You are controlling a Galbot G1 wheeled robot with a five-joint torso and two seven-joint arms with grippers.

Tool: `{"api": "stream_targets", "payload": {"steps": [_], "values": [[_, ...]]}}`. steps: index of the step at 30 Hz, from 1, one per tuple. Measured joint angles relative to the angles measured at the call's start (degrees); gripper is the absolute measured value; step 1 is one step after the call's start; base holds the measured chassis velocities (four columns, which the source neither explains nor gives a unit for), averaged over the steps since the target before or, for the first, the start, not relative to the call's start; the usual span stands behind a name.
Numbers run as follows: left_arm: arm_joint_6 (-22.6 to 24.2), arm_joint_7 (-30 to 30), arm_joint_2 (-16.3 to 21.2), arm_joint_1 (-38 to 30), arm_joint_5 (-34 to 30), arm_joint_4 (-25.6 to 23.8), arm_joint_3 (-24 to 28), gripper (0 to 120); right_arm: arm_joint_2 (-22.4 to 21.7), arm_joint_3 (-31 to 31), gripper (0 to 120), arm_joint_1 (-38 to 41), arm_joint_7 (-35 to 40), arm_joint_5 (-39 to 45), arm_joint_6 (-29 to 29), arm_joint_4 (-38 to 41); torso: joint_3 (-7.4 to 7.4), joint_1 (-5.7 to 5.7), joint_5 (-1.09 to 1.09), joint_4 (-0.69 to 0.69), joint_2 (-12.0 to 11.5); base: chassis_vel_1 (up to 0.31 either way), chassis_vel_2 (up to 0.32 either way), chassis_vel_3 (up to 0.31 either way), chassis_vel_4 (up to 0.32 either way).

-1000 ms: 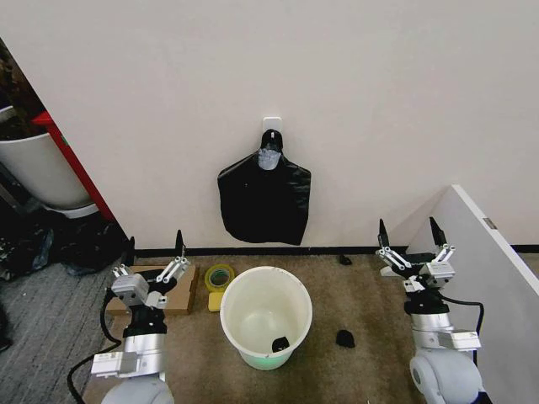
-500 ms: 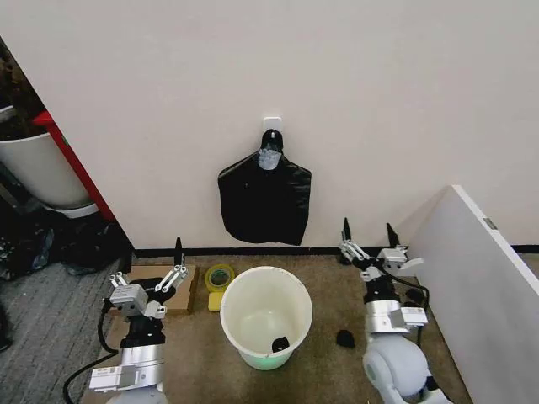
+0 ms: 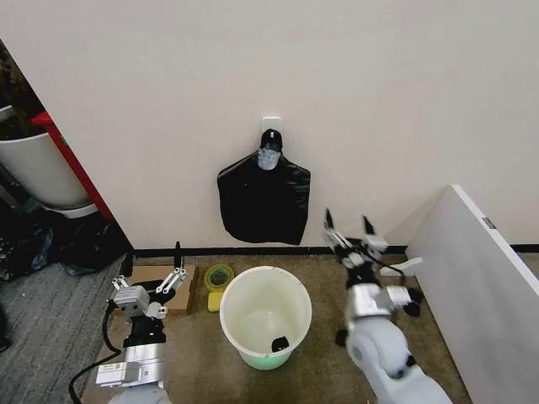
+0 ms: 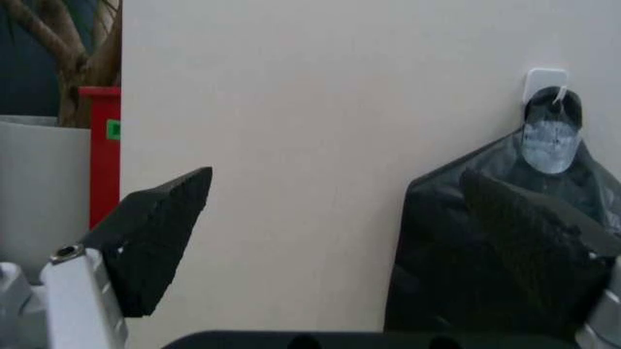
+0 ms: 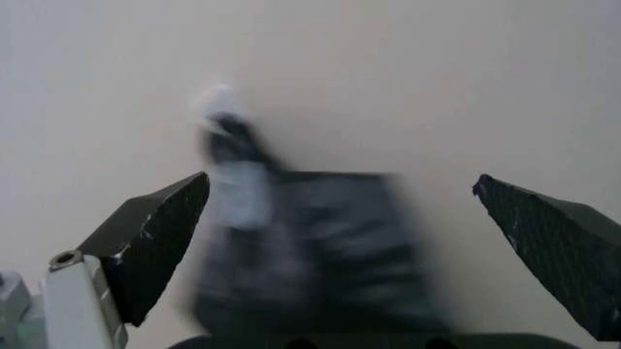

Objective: Place the garbage bag over the trash bin.

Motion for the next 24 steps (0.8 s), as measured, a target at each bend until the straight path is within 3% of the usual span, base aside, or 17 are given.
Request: {"api": "stream_targets", "payload": {"steps": [2, 10, 12, 17, 24], "values": [[0.1, -0.3, 0.2, 0.2, 0.0, 0.0, -0.2, 100, 2.7, -2.3, 100, 4.1, 1.5, 8.0, -0.9, -0.9, 0.00, 0.00, -0.02, 0.00, 0.0, 0.000, 0.000, 0.000, 0.000], [0.3, -2.2, 0.3, 0.4, -0.2, 0.4, -0.9, 100, 9.3, -6.6, 99, 15.2, 8.7, 18.4, -4.2, -8.4, 0.00, 0.00, -0.02, -0.01, 0.0, 0.000, 0.000, 0.000, 0.000], [0.3, -2.5, 0.3, 0.5, -0.2, 0.4, -1.0, 100, 10.2, -6.6, 98, 16.4, 9.8, 19.9, -5.0, -9.0, 0.00, 0.00, -0.01, -0.02, 0.0, 0.000, 0.000, 0.000, 0.000], [0.3, -3.3, 0.3, 0.6, -0.2, 0.4, -1.5, 100, 13.2, -6.3, 84, 20.6, 10.8, 21.4, -5.6, -12.7, 0.00, 0.00, -0.02, -0.01, 0.0, 0.000, 0.000, 0.000, 0.000], [0.3, -3.6, 0.1, 0.2, -0.2, 0.9, -1.3, 100, 13.7, -5.7, 86, 22.3, 11.2, 20.1, -6.0, -17.2, 0.00, 0.00, 0.00, -0.02, 0.0, 0.000, 0.000, 0.000, 0.000]]}}
